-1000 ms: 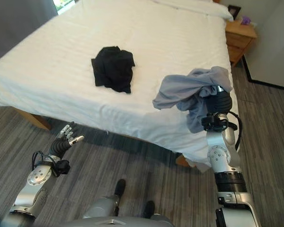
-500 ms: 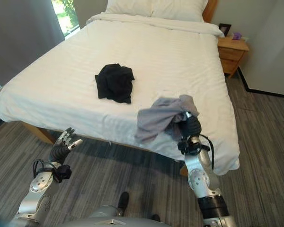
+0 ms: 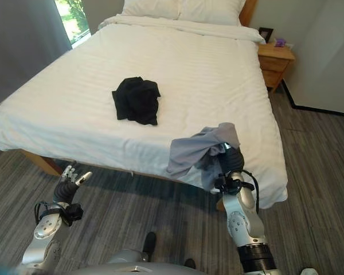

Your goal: Pick up bed clothes into laundry basket.

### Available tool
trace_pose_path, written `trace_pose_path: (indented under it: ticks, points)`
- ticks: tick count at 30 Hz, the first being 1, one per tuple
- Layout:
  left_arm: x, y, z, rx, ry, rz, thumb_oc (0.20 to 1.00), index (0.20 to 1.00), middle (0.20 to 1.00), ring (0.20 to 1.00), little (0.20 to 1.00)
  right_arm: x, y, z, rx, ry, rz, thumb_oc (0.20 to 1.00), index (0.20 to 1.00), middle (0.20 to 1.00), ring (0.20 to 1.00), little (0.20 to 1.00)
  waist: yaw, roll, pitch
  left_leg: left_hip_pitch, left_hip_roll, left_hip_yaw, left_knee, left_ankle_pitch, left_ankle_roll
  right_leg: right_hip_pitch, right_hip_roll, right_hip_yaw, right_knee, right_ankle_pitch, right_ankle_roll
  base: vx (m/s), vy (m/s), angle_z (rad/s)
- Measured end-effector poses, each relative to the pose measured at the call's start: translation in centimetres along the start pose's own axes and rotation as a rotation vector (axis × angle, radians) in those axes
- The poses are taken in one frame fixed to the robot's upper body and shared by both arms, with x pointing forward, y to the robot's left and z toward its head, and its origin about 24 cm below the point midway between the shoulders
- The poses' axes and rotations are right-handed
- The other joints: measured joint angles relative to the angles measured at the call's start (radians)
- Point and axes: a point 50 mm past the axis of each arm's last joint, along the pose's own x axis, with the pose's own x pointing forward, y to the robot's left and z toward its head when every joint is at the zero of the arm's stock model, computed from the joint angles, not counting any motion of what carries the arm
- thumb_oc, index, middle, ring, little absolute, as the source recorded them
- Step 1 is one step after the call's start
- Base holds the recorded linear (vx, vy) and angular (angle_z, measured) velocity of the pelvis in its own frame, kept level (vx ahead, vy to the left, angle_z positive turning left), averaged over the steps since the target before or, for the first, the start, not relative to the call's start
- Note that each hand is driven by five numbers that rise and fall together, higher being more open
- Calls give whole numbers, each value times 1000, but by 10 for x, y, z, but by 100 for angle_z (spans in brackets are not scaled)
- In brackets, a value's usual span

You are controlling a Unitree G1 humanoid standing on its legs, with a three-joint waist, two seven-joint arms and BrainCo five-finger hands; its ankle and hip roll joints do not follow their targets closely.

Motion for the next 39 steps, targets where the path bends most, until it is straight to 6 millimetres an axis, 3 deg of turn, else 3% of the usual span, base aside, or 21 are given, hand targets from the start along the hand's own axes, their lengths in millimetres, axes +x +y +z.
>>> trace_pose_path:
  ticks: [1, 3, 4, 5, 8, 11, 12, 13, 14, 15, 18, 22, 24, 27, 28, 30, 31, 32, 33, 37, 39]
  points:
    - [3, 0, 2, 10, -6, 2, 1000, 1000, 1000, 1000, 1000, 1, 0, 1, 1, -7, -6, 200, 200, 200, 200, 200, 9, -2, 4, -7, -11, 3, 33, -37, 28, -21, -20, -2, 34, -1, 6, 51, 196, -27]
    - [5, 3, 7, 18, -25, 9, 1000, 1000, 1000, 1000, 1000, 2, 2, 0, 4, -8, 2, 200, 200, 200, 200, 200, 18, 9, 1, -2, -22, 11, 26, -45, 45, -53, -39, 3, 106, -21, 28, 38, 206, -35]
    - [9, 1, 9, 15, -35, 10, 1000, 1000, 1000, 1000, 1000, 3, 6, 0, 10, -10, 12, 200, 200, 200, 200, 200, 21, 27, 12, 2, -20, 6, 25, -61, 72, -123, -54, 6, 265, -51, 51, 84, 244, 1]
    - [12, -2, 14, 13, -53, 4, 1000, 1000, 1000, 1000, 1000, 3, 10, -4, 25, -1, 20, 200, 200, 200, 200, 200, -5, 43, 20, 8, -14, 6, 31, -62, 78, -186, -63, 12, 417, -68, 47, 72, 162, 21]
    - [17, -5, 28, 35, -108, -25, 1000, 1000, 1000, 1000, 1000, 1, 16, -12, 37, 29, 47, 200, 200, 200, 200, 200, -9, 42, 57, 34, -9, 8, 66, -61, 114, -279, -87, 43, 655, -73, 39, 154, 10, 20]
    - [16, -3, 35, 51, -134, -30, 1000, 1000, 1000, 1000, 1000, 1, 16, -12, 44, 28, 51, 200, 200, 200, 200, 200, -9, 29, 67, 30, 0, -22, 59, -64, 114, -279, -88, 25, 532, -81, 43, 283, -148, 28]
    - [16, -4, 36, 52, -143, -32, 1000, 1000, 1000, 1000, 1000, 0, 16, -13, 46, 31, 50, 200, 200, 200, 200, 200, -17, 27, 74, 19, 17, -55, 55, -70, 105, -238, -37, 46, 392, -87, 50, 214, -190, 63]
    - [18, 0, 40, 72, -155, -31, 1000, 1000, 1000, 1000, 1000, 0, 16, -16, 58, 38, 46, 200, 200, 200, 200, 200, -34, -32, 82, 7, -20, -60, 77, -87, 90, -217, -33, 77, 271, -111, 53, 216, -189, 59]
    - [18, 0, 40, 74, -156, -31, 1000, 1000, 1000, 1000, 1000, -1, 17, -16, 61, 38, 46, 200, 200, 200, 200, 200, -35, -37, 82, 4, -25, -60, 83, -89, 92, -216, -35, 80, 265, -113, 54, 218, -278, 115]
    - [21, -6, 38, 106, -147, -45, 1000, 1000, 1000, 1000, 1000, -5, 1, -14, 14, 54, 3, 200, 200, 200, 200, 200, -66, -45, 109, -10, -37, -111, 155, -99, 109, -164, 1, 168, 220, -38, 55, 109, -157, 91]
    - [10, -1, 29, 128, -120, -48, 1000, 1000, 1000, 1000, 1000, -15, -8, -16, 26, 70, -18, 200, 200, 200, 200, 200, -43, -43, 108, 39, 10, -113, 75, -80, 78, -119, 31, 129, 159, -7, 12, 227, -224, 29]
    - [15, -8, 35, 131, -145, -82, 1000, 1000, 1000, 1000, 1000, -18, -17, -9, 13, 60, -36, 200, 200, 200, 200, 200, -74, -34, 111, 38, 36, -162, 86, -81, 56, -27, 64, 51, 57, 32, -14, 98, -144, 48]
    - [22, -11, 48, 173, -188, -123, 1000, 1000, 1000, 1000, 1000, -16, -24, -2, 3, 40, -55, 200, 200, 200, 200, 200, -77, -30, 110, 31, 46, -179, 131, -97, 20, -2, 78, 18, 42, 31, -34, 56, -35, 39]
    - [30, -14, 65, 219, -242, -143, 1000, 1000, 1000, 1000, 1000, -15, -28, 5, -3, 12, -68, 200, 200, 200, 200, 200, -87, -11, 116, 21, 66, -167, 129, -106, 17, 20, 84, -15, 28, 29, -52, 141, -4, 39]
    - [38, -18, 80, 266, -283, -162, 1000, 1000, 1000, 1000, 1000, -15, -31, 8, -20, 8, -70, 200, 200, 200, 200, 200, -97, -5, 119, 4, 92, -86, 131, -114, 6, 29, 79, -42, 6, 35, -62, 141, -10, 63]
    - [53, -20, 113, 365, -375, -167, 1000, 1000, 1000, 1000, 1000, -13, -30, 11, -33, 9, -62, 200, 200, 200, 200, 200, -111, -9, 125, 3, 102, -22, 110, -108, 3, 34, 49, -62, 6, 21, -70, 116, 16, 47]
    - [56, -21, 122, 403, -403, -166, 1000, 1000, 1000, 1000, 1000, -13, -29, 13, -45, 6, -47, 200, 200, 200, 200, 200, -114, -1, 123, 9, 103, -20, 103, -107, 4, 34, 46, -55, 6, 19, -59, 127, 49, -2]
    - [58, -22, 130, 433, -429, -169, 1000, 1000, 1000, 1000, 1000, -11, -27, 17, -61, -1, -27, 200, 200, 200, 200, 200, -113, 26, 121, 28, 115, -22, 95, -107, 6, 37, 50, -50, 6, 14, -45, 141, 78, -29]
    - [61, -20, 140, 456, -455, -157, 1000, 1000, 1000, 1000, 1000, -10, -24, 19, -64, -7, -10, 200, 200, 200, 200, 200, -117, 51, 121, 44, 122, -12, 77, -56, 1, 39, 47, -22, 2, 14, -26, 97, 58, -37]
    - [85, -31, 185, 599, -540, -137, 1000, 1000, 1000, 1000, 1000, -12, -16, 7, -43, 48, 20, 200, 200, 200, 200, 200, -121, 19, 118, 55, 90, 35, 35, -42, 22, 9, 10, 16, 3, 33, 5, 155, 119, -23]
    - [100, -24, 201, 674, -508, -91, 1000, 1000, 1000, 1000, 1000, -13, -5, -1, -18, 82, 62, 200, 200, 200, 200, 200, -124, 1, 117, 59, 88, 61, 16, -41, 23, -11, 7, 46, 1, 39, 11, 57, 75, -44]
